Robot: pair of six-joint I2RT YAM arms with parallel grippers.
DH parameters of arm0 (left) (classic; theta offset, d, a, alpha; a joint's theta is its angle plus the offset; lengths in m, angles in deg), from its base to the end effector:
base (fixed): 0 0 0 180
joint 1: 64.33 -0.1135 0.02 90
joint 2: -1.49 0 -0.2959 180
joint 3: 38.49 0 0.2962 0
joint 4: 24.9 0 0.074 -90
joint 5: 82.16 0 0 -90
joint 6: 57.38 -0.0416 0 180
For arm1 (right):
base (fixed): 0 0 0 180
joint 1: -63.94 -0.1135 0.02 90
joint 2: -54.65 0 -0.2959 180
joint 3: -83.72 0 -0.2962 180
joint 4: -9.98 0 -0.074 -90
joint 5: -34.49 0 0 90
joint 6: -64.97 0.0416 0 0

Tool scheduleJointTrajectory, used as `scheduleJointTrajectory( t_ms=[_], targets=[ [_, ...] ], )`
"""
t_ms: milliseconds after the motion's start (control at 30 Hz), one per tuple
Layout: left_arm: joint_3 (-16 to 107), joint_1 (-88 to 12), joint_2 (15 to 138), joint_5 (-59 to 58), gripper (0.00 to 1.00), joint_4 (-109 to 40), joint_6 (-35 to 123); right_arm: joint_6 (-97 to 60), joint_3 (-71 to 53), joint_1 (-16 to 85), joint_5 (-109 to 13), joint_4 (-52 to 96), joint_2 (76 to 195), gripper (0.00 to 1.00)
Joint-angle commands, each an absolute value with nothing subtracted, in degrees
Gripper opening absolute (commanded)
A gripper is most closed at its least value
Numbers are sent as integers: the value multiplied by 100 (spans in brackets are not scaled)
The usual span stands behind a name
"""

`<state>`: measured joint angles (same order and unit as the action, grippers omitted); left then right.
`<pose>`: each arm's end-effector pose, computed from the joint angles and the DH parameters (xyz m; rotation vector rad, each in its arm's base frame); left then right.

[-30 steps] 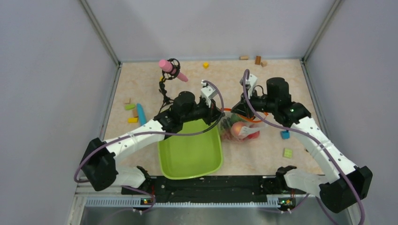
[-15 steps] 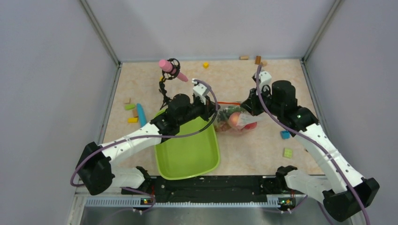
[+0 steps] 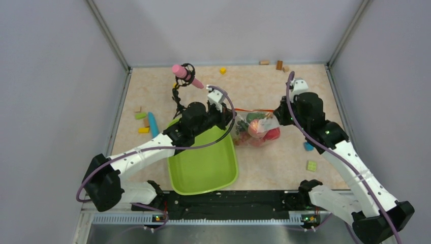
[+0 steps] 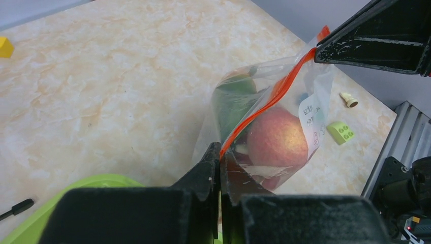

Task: Place the food in the zip-top bag and seal the zipper
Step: Zip the zipper food storage bag at the center of the board.

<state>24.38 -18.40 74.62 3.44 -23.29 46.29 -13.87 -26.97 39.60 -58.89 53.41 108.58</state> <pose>0.2340 -0.2463 0.3265 0.5551 1.7063 -0.8257 0.2136 0.0939 0.3769 -0.2016 2.0652 0.3214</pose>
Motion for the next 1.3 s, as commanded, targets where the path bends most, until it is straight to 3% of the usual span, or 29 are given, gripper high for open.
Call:
scheduleJointTrajectory(
  t_ms=[0,533,967,1267],
  targets=[
    [2345,-2074,7211,1258,0,-2441,4511,-1458,-2745,4160,-8044,5608,10632,0],
    [2365,-2113,7261,1405,0,-2503,4464,-1188,-2764,4402,-9279,5989,10800,0],
    [2452,-2336,7480,1586,0,-2554,4416,-1887,-3087,4503,-10230,5763,10377,0],
    [2600,-2467,7645,1637,0,-2612,4378,-2677,-3497,4502,-9896,5251,9881,0]
  ],
)
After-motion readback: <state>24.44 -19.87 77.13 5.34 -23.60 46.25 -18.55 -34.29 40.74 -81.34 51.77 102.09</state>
